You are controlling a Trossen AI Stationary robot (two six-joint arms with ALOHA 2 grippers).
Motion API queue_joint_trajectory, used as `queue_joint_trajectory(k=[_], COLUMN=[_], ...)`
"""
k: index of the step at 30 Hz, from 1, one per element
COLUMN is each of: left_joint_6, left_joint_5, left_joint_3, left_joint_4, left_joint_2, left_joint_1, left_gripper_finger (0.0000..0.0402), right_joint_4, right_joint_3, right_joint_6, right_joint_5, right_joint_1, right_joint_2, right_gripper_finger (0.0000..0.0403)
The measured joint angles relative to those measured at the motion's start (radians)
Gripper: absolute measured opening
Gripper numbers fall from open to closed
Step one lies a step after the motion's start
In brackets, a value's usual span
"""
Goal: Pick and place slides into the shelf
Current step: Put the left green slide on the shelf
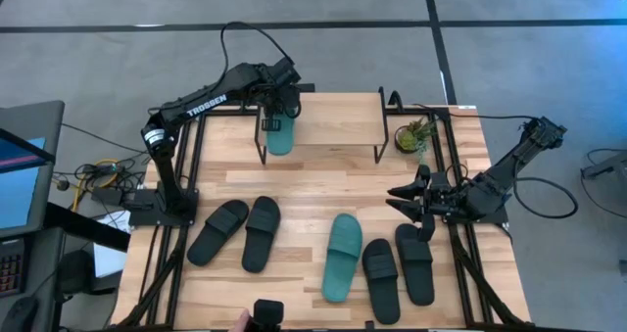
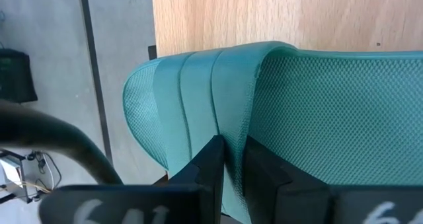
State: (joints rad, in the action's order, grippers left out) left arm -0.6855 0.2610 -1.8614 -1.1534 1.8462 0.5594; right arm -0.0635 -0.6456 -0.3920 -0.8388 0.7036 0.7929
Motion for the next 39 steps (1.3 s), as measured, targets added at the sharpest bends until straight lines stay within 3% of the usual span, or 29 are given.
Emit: queue_joint_trajectory(k=[16, 28, 39], left_joint_6=[-0.012, -0.001, 0.077], left_joint_5=[-0.003, -0.022, -0.023], left_joint_3=[0.000, 0.000, 0.000], left_joint_4=[0.000, 0.003, 0.004], left_joint_2=[0.000, 0.000, 0.000], left_joint_1=[0.000, 0.000, 0.003], left_gripper_finger=[0.0034, 0.0115, 0.0128], right_joint_4=[0.010, 0.011, 0.010], right_joint_3=[0.000, 0.000, 0.000], right_joint_6=[0.000, 0.000, -0.001], right_joint_5=[0.000, 0.000, 0.000], right_joint_1=[0.000, 0.000, 0.000], right_joint_2=[0.000, 0.000, 0.000], right_gripper_finger=[0.0122, 0.0122, 0.0122])
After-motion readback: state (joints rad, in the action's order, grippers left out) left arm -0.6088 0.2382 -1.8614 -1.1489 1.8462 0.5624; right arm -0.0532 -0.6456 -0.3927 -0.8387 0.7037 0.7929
